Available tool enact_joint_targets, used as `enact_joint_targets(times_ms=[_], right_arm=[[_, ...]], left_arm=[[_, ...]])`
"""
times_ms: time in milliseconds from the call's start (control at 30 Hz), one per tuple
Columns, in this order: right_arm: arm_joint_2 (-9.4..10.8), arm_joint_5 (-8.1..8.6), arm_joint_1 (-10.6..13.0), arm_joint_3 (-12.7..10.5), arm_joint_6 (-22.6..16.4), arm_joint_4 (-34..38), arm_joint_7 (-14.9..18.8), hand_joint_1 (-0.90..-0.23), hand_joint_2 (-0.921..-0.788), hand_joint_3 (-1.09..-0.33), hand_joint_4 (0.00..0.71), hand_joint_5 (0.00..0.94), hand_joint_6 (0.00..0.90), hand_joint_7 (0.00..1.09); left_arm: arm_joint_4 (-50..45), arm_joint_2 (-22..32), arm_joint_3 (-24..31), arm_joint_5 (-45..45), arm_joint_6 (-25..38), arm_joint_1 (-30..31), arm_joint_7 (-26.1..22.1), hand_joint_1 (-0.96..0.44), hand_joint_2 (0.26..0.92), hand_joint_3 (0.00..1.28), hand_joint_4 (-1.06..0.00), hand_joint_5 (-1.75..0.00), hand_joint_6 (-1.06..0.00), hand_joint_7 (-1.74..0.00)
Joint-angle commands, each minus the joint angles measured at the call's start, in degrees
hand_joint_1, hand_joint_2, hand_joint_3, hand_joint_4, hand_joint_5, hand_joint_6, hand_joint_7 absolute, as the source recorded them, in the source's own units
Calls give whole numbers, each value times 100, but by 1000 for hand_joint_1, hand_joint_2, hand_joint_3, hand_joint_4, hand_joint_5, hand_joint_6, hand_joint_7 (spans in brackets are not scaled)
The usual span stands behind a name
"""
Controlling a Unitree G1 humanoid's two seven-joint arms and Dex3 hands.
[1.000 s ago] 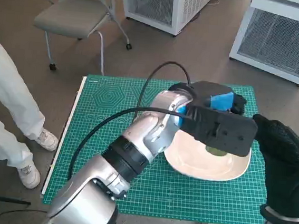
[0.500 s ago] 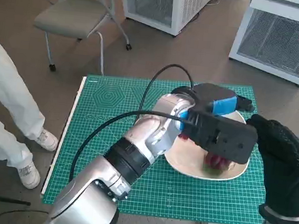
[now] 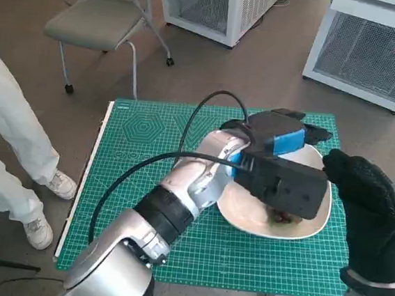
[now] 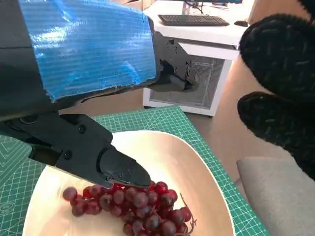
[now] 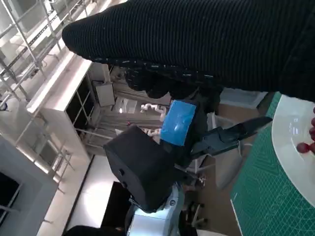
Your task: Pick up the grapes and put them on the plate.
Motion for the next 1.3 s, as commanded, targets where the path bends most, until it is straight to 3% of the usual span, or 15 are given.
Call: enact_joint_targets(times_ms=[33, 367, 600, 800, 1067, 1300], right_arm=[[-36, 21, 35, 4, 53, 100, 29, -449, -921, -624, 428, 651, 173, 962], [-72, 83, 1, -3, 133, 53, 39, -449, -921, -624, 427, 652, 173, 963], [-141, 152, 1, -33, 177, -11, 66, -451, -921, -620, 429, 651, 176, 961], [-195, 175, -25, -44, 196, 0, 79, -452, -921, -619, 431, 648, 178, 958], [-213, 152, -137, -21, 162, 163, 114, -449, -921, -618, 432, 644, 181, 954], [-214, 155, -291, -7, 146, 364, 172, -449, -921, -617, 432, 638, 184, 950]], left_arm=[[-85, 179, 145, -136, -172, 164, 119, -338, 870, 20, -111, -7, -331, -2], [-1160, 784, 1064, -1131, -768, 1186, -21, -305, 904, 20, -170, -21, -355, -13], [-1710, 829, 2293, -2953, -1715, 2462, -546, -295, 895, 6, -193, -14, -357, -10], [-2029, 705, 2955, -4206, -2033, 3324, -1224, -318, 892, 2, -193, -6, -312, -1], [-2425, 961, 3327, -4913, -1909, 4099, -1959, -359, 893, 1, -225, -12, -298, -3], [-2704, 1007, 3469, -5128, -1922, 4614, -2187, -395, 899, 2, -258, -15, -308, -5]])
